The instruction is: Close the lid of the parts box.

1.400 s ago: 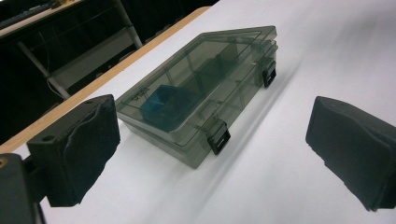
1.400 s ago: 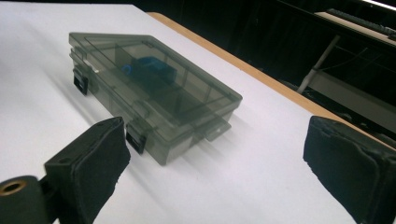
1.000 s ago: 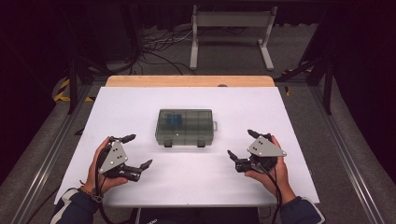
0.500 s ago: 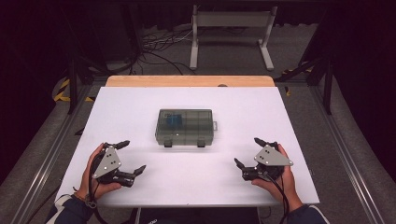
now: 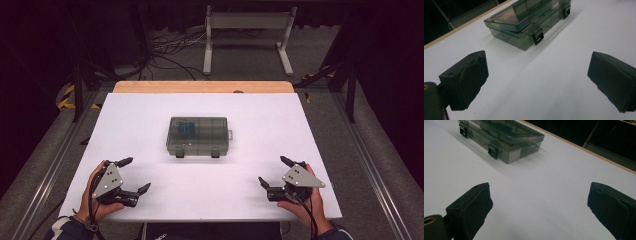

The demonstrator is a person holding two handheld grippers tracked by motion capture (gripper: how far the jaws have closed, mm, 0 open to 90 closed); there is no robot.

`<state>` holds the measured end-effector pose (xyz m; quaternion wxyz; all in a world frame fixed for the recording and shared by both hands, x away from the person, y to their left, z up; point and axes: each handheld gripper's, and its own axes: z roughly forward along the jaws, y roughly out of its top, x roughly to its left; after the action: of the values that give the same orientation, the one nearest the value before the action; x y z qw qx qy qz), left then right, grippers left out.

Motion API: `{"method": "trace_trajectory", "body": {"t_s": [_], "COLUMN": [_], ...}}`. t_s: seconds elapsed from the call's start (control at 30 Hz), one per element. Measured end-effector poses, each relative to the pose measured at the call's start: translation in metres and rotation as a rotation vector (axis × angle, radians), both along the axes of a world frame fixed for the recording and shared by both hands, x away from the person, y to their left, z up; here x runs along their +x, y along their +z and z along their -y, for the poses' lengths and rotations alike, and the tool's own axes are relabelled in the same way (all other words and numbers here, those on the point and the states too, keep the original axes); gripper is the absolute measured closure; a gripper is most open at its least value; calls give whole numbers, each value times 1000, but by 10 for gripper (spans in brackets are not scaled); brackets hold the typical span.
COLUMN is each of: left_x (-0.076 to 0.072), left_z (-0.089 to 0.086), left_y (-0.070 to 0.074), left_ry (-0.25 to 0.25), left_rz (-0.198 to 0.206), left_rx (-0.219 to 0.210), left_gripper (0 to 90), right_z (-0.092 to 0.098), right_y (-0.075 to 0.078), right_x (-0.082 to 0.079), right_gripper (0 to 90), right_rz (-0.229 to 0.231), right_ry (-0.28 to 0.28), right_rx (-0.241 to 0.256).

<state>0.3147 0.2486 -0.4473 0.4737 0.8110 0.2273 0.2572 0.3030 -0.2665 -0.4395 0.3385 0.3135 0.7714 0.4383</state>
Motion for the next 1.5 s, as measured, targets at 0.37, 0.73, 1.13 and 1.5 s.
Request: {"method": "trace_trajectory", "body": {"t_s": [0.37,0.73,1.13,1.5], "left_x": [0,4,5,8], "left_z": [3,4,8,11], "left_y": [-2,-2,-5,-8], "left_ry": [-12,-16,-26,-40], "left_rz": [-1,-15,-26,-44], "left_rx": [3,3,23,30], "left_gripper": [37,38,38,39], "right_z": [-5,-6,-9,-8], "right_y": [4,3,2,1], "right_x": [-1,0,-1,-1], "right_gripper": [53,70,77,80], "right_rz": [36,39,39,40], "right_ry": [-5,-51,-58,-66], "right_rx": [-14,-21,-49,-47]}}
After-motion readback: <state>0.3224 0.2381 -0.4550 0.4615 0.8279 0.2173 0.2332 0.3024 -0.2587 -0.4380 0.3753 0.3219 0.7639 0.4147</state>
